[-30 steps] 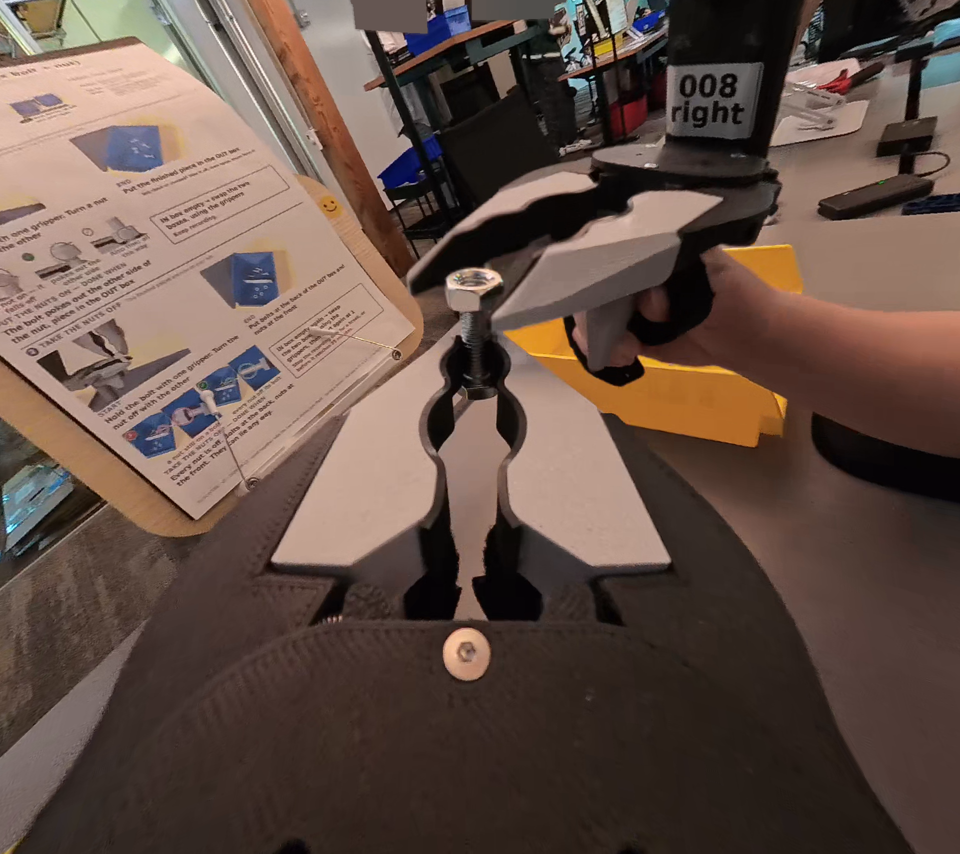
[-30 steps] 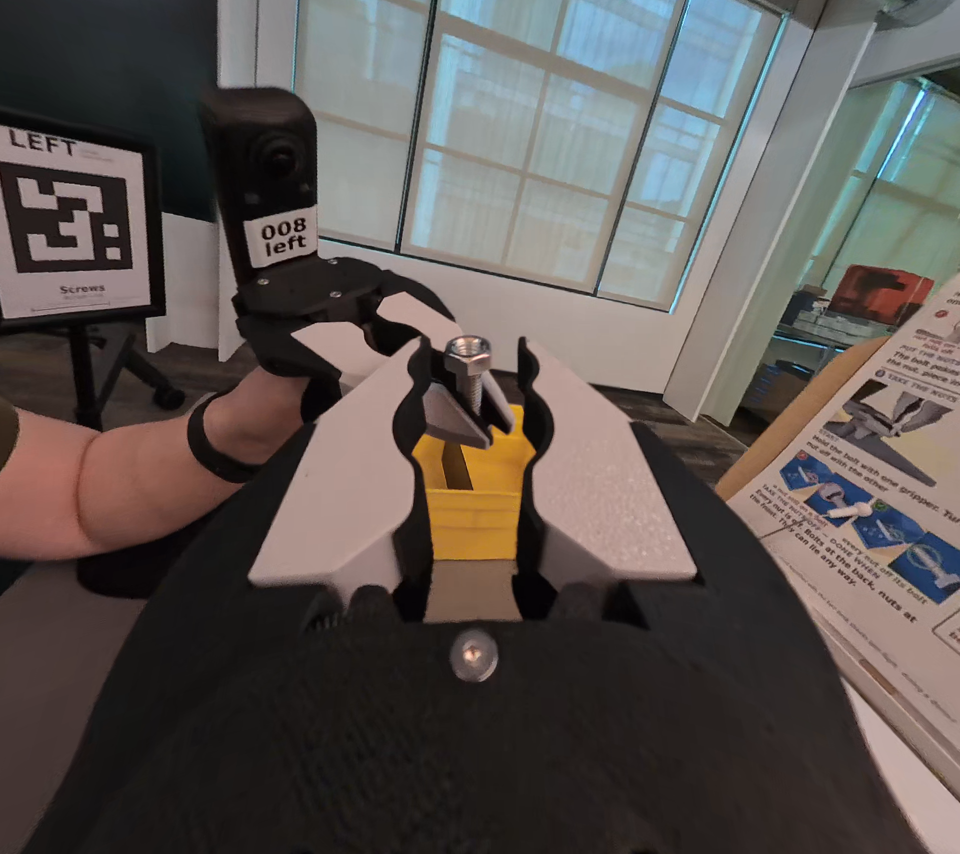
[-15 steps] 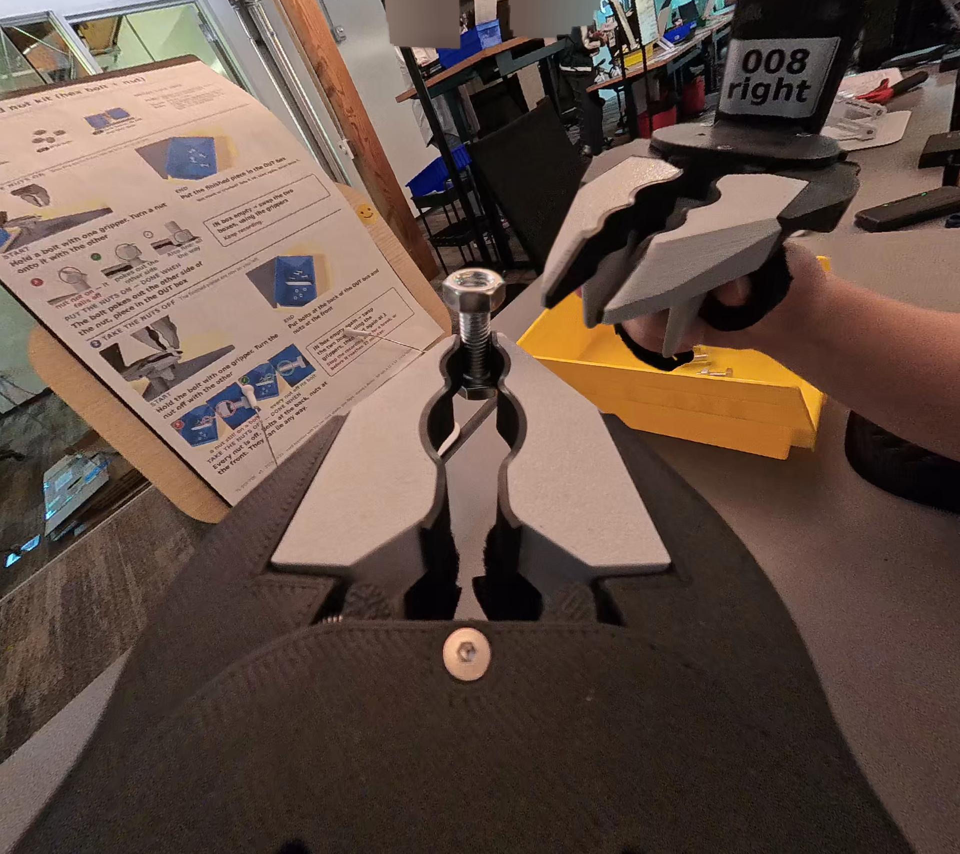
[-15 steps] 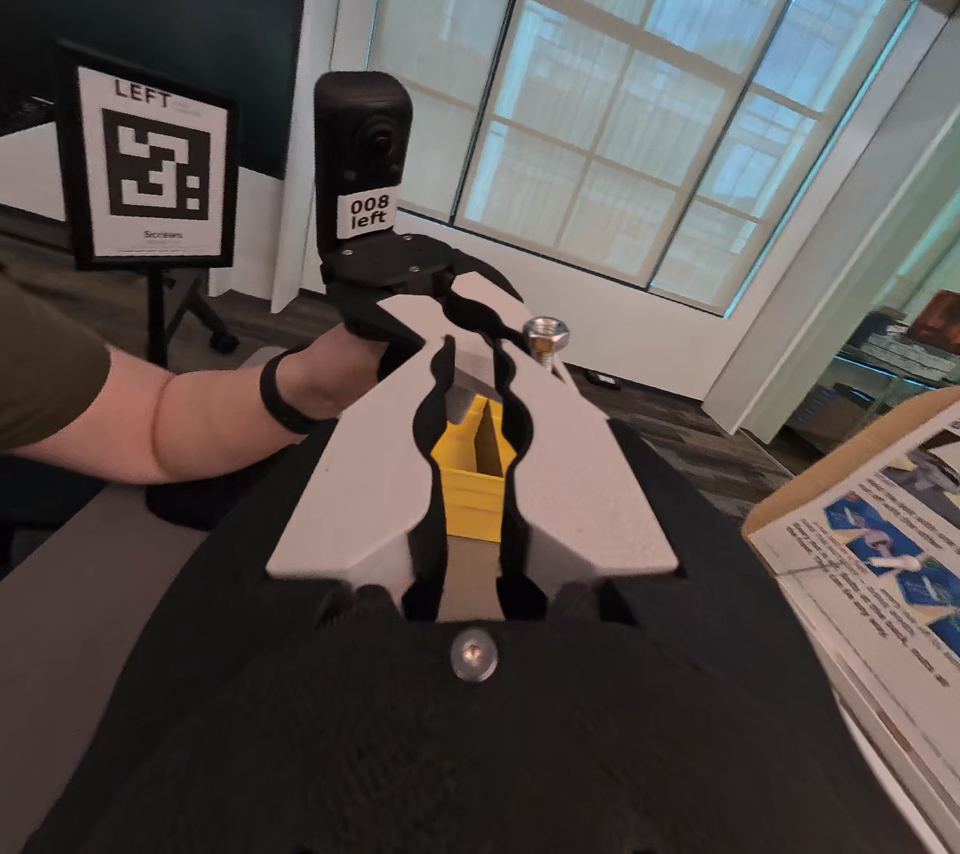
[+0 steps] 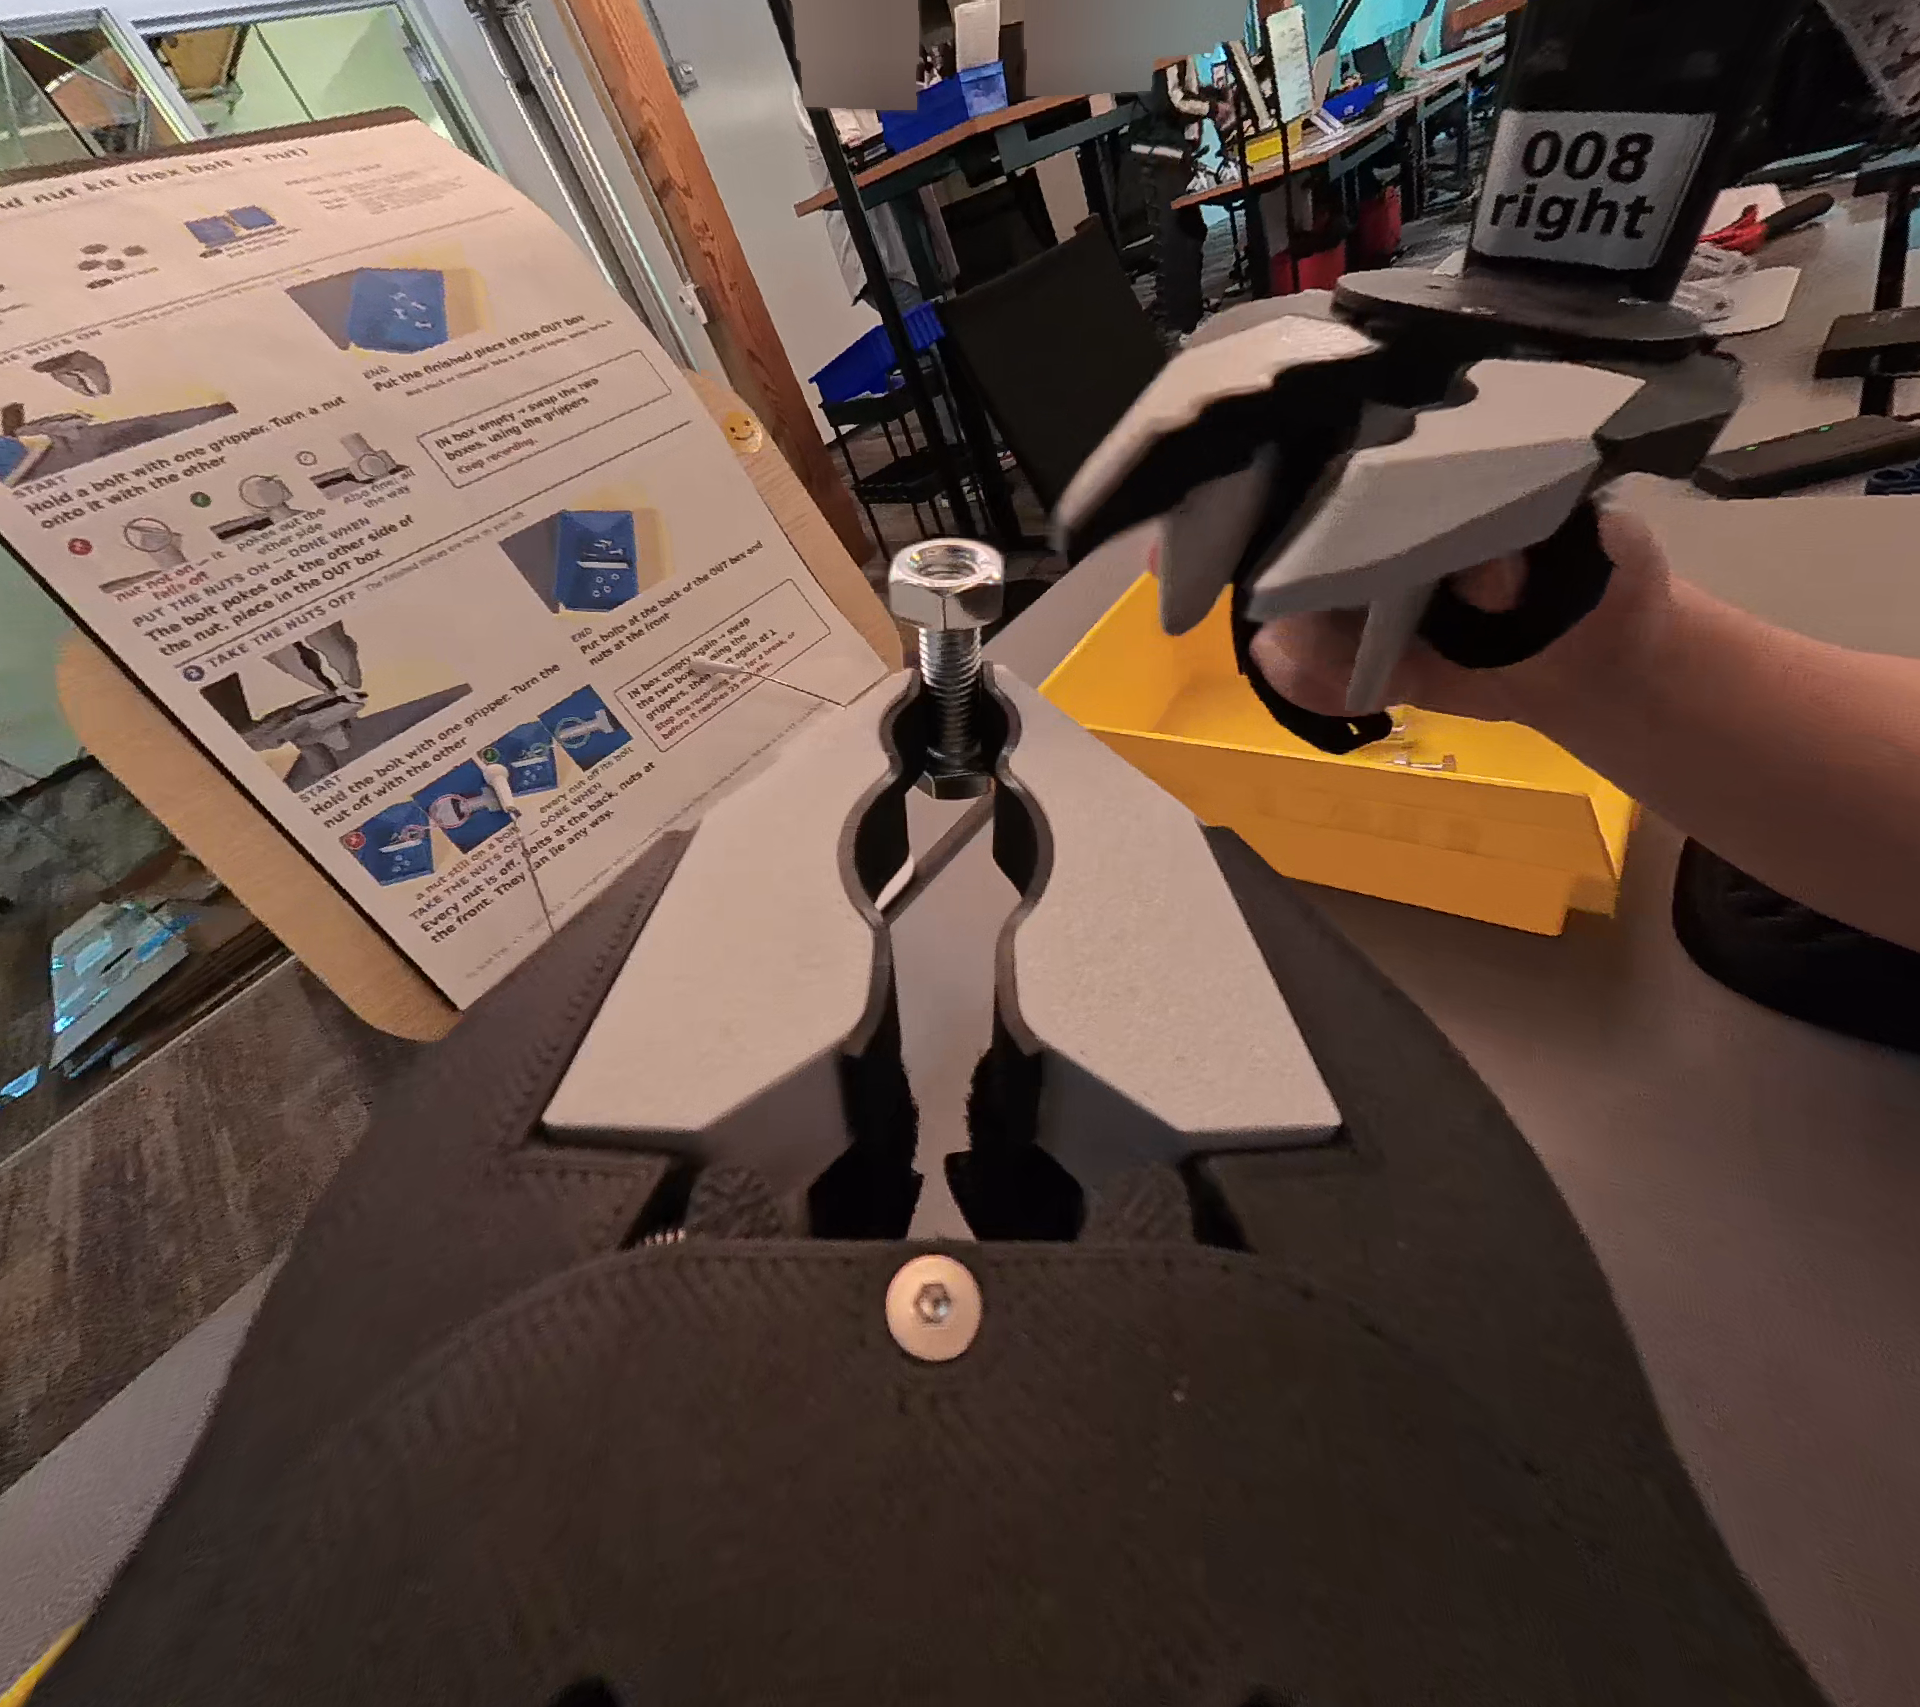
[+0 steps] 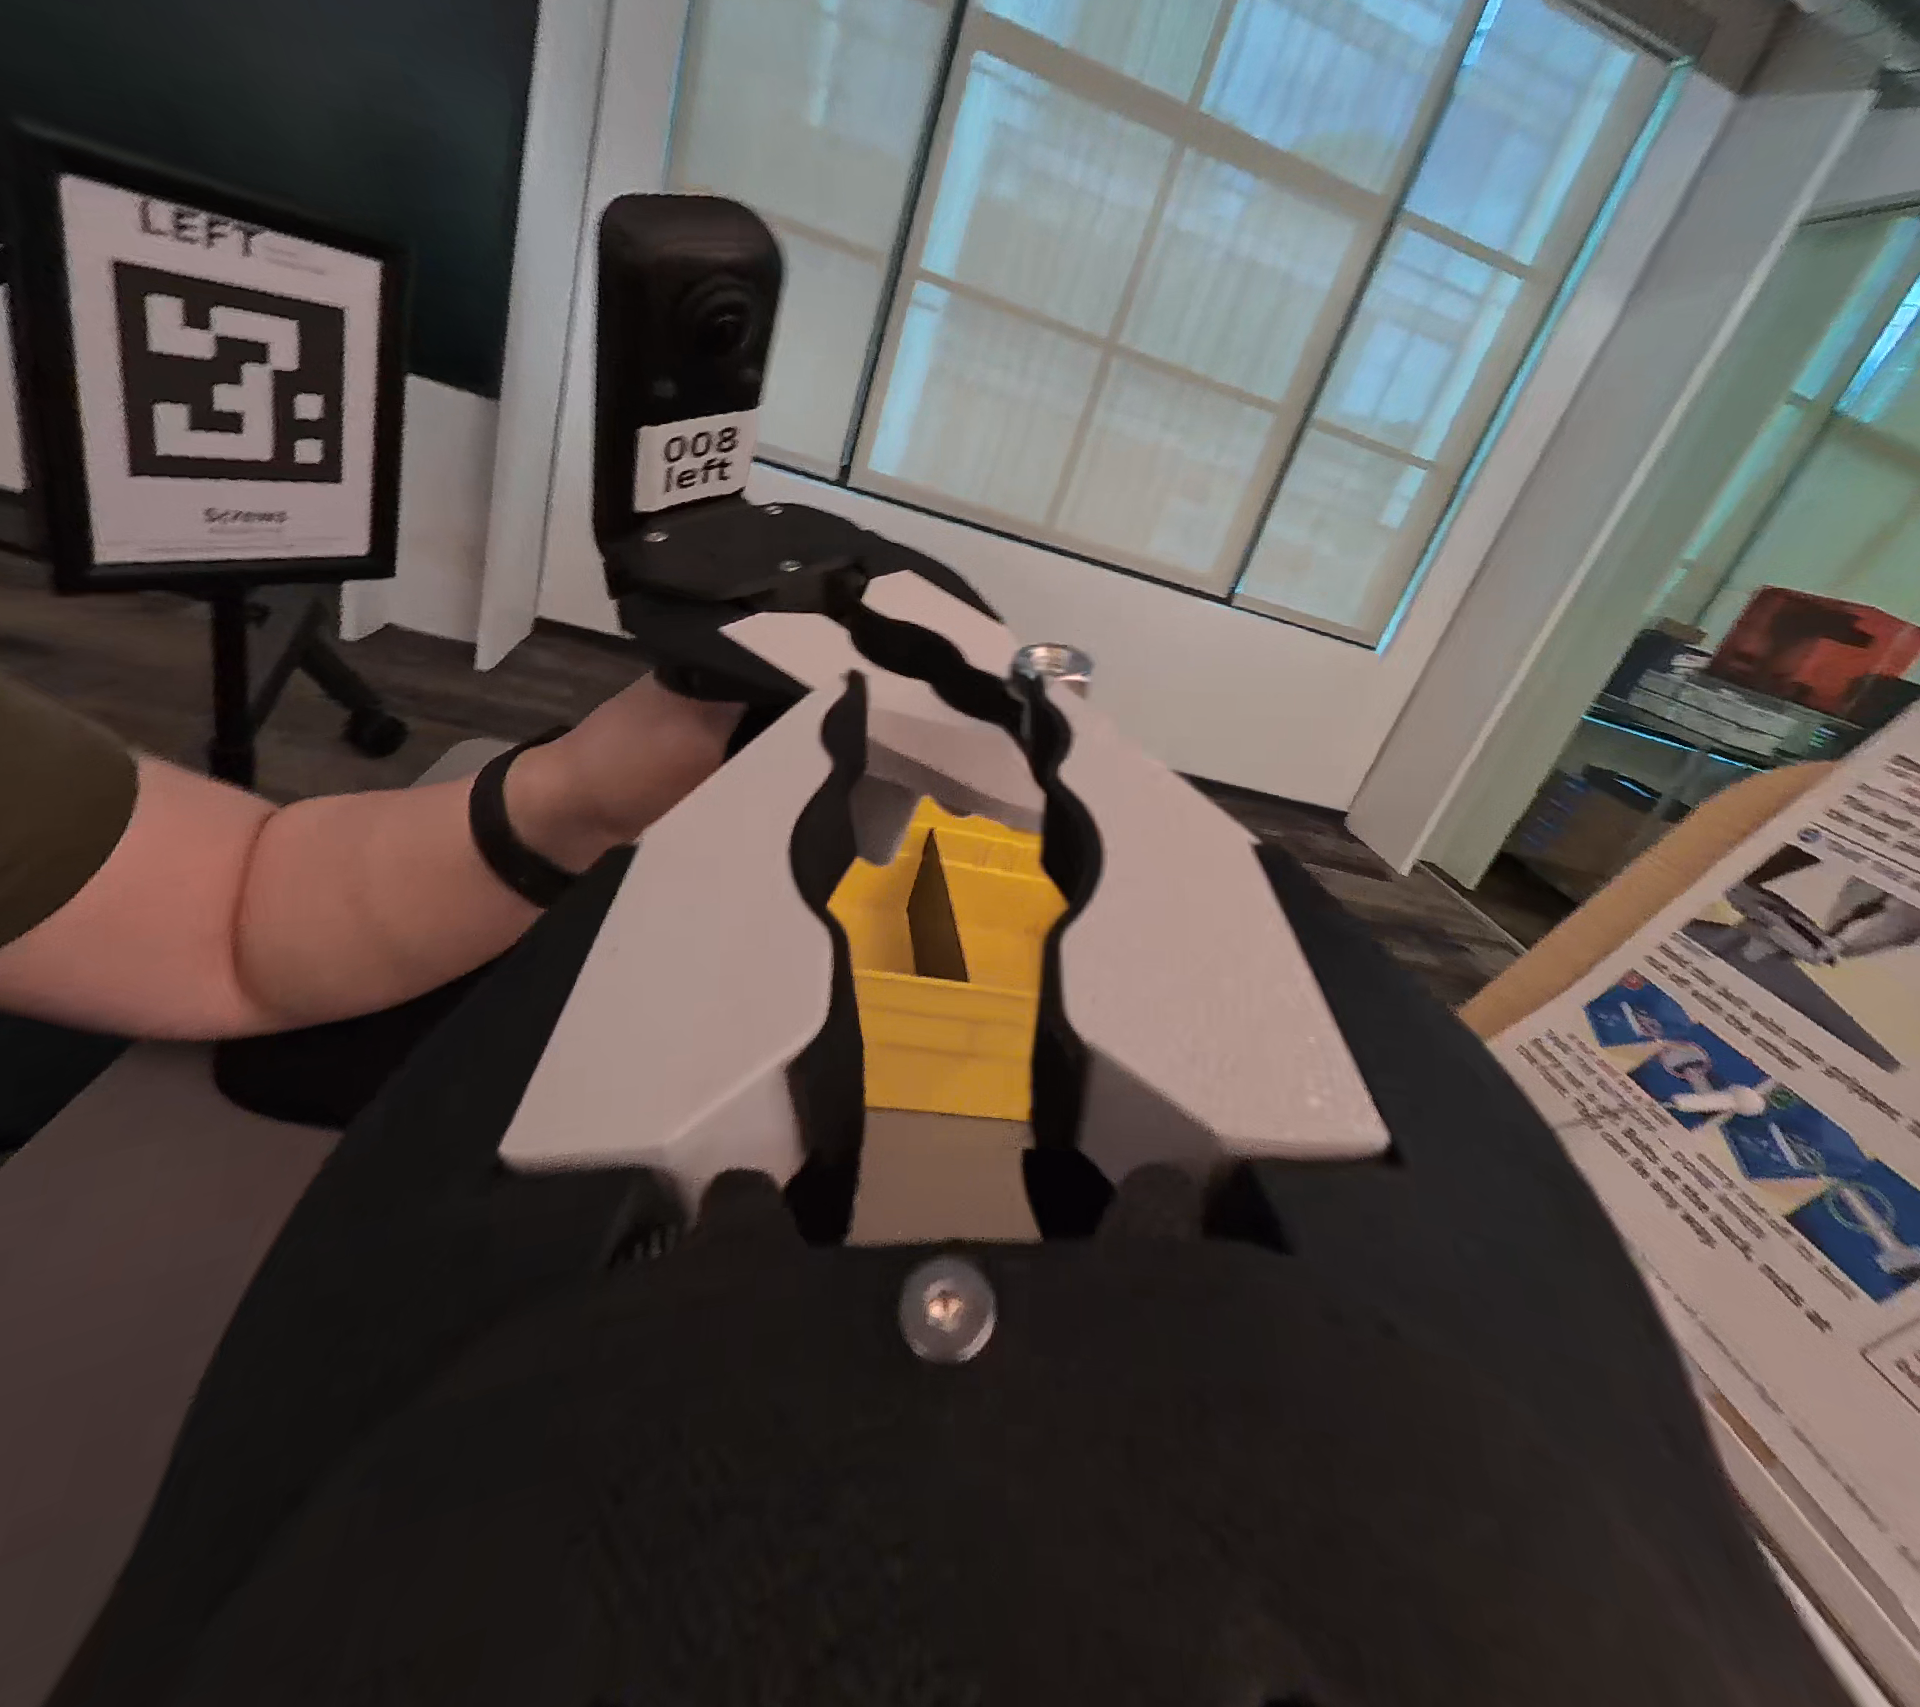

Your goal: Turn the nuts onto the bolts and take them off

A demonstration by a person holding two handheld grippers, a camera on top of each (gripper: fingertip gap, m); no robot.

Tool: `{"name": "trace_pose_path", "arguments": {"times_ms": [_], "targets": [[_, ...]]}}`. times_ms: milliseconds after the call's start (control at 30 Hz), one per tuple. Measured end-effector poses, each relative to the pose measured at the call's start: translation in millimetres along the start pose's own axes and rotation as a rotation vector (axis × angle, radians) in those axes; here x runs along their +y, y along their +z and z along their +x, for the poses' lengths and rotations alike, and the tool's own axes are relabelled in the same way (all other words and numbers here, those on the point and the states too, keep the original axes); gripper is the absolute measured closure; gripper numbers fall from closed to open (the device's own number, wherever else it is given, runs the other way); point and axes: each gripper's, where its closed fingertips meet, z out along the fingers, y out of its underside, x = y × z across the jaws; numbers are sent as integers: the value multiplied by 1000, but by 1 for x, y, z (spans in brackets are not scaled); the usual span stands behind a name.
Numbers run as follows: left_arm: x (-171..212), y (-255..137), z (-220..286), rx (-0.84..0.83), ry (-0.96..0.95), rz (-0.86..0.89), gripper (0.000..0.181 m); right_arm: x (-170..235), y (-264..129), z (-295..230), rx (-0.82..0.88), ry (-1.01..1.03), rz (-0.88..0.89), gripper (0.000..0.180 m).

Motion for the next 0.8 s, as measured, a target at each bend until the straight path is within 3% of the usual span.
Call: {"name": "trace_pose_path", "arguments": {"times_ms": [100,200,300,333,367,400,467,633,800], "targets": [[1,3,5,15,12,-8,174,2,3,9,42,37,5,114],[2,5,9,18,31,-14,174,6,9,-9,-59,45,-6,106],[2,4,4,-1,32,-12,173,9,12,-21,-109,16,-43,82],[2,3,2,-9,26,-11,173,10,11,-23,-115,-2,-61,78],[2,1,-2,-23,20,-7,174,10,8,-25,-125,-24,-78,85],[1,-1,-7,-41,15,-1,174,9,5,-30,-160,-35,-88,103],[-1,-5,-12,-49,1,10,174,3,2,-24,-131,-16,-74,104],[-5,0,8,59,-40,34,174,2,12,-13,-39,18,-17,65],[-5,4,16,67,-9,29,174,22,23,-35,-102,-76,-131,55]]}}
